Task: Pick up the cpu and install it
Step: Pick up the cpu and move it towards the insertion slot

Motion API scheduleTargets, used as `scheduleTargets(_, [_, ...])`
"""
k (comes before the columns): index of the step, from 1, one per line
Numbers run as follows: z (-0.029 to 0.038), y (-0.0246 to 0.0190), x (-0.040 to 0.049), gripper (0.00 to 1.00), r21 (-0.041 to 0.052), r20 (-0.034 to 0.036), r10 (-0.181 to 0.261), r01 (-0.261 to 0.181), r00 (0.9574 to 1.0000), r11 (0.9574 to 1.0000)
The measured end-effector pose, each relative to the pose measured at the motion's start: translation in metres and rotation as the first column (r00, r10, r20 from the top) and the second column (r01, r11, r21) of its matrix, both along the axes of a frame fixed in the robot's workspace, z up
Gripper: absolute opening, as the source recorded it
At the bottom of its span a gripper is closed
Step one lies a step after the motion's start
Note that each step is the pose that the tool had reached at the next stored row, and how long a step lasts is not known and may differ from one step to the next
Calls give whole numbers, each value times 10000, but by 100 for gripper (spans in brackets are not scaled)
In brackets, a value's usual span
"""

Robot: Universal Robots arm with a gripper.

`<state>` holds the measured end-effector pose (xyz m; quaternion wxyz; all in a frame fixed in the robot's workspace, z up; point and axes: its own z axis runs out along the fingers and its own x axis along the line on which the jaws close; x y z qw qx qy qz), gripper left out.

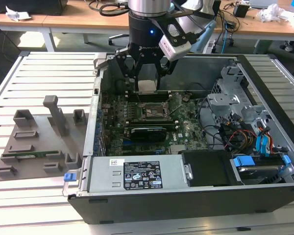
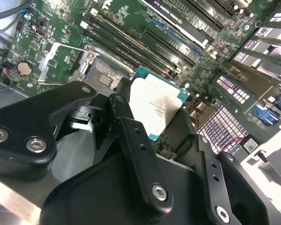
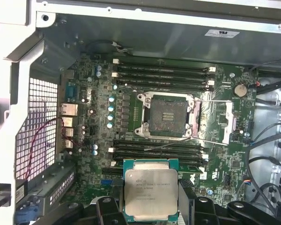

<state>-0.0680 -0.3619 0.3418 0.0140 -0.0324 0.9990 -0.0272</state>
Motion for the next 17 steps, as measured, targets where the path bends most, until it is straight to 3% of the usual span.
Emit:
scheduleTargets(7, [-40, 0, 9, 55, -57, 0, 0, 0, 10000, 10000])
scheduleTargets(17, [-167, 0, 18, 55, -146, 0, 0, 0, 10000, 9999])
